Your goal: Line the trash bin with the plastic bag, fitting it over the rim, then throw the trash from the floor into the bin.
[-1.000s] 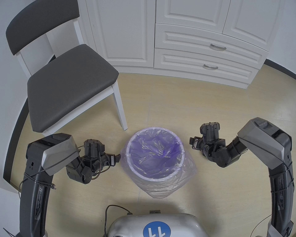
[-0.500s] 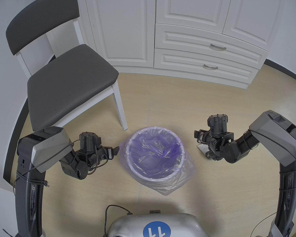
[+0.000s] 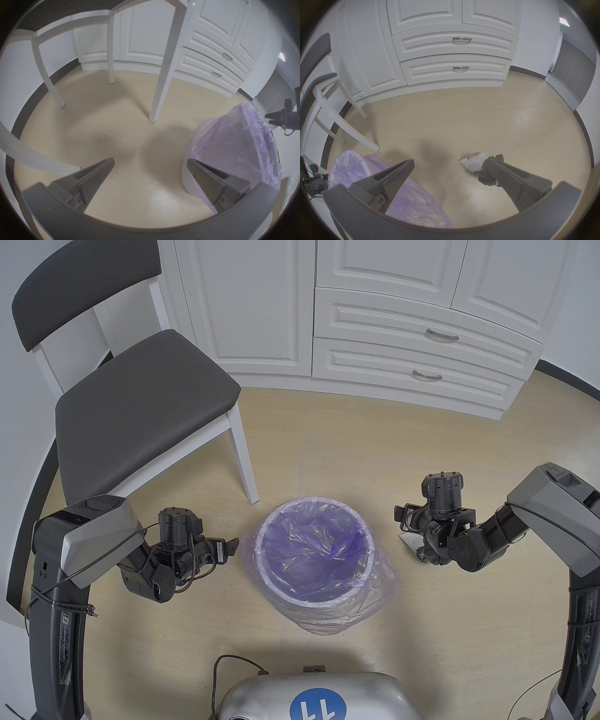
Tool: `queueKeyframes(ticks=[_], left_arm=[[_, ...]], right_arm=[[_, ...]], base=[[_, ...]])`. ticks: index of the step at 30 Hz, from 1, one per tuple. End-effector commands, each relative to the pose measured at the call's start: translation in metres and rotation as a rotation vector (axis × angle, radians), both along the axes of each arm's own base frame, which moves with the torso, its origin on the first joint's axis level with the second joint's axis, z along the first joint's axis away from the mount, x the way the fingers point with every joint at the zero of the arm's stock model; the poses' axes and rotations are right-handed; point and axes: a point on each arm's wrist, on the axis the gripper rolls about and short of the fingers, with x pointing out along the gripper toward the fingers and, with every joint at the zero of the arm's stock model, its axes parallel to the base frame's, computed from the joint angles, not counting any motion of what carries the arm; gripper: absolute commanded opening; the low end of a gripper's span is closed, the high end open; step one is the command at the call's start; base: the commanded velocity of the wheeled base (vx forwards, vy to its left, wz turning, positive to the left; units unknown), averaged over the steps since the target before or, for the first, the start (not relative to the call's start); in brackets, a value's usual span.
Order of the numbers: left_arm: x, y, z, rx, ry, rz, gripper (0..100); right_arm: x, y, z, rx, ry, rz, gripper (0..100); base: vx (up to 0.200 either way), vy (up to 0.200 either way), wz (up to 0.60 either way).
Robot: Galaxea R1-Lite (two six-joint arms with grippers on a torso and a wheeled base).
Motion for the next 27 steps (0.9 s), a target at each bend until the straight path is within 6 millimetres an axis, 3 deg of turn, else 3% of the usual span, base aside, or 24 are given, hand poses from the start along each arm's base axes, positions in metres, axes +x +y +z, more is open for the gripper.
queueKeyframes(ticks=[1,4,7,19,27], left_arm=[[-0.003,0.003,0.020,-0.009,-0.031,0.003,100],[-0.006,0.005,0.032,-0.014,-0.049,0.002,100],[-0.007,0.001,0.027,-0.011,-0.038,-0.005,100],[0.004,-0.023,-0.047,0.020,0.059,-0.040,100],[0.013,-0.029,-0.054,0.017,0.047,-0.048,100]], right_arm=[[-0.002,-0.001,0.002,0.000,-0.002,0.000,100],[-0.001,-0.001,0.002,-0.001,-0.001,-0.001,100],[-0.001,-0.001,0.000,-0.002,0.004,0.000,100],[-0.001,0.001,-0.002,-0.004,0.008,0.003,100],[0.001,0.002,-0.007,-0.006,0.014,0.002,100]], base=[[0.000,0.000,0.00],[0.000,0.000,0.00],[0.000,0.000,0.00],[0.000,0.000,0.00],[0.000,0.000,0.00]])
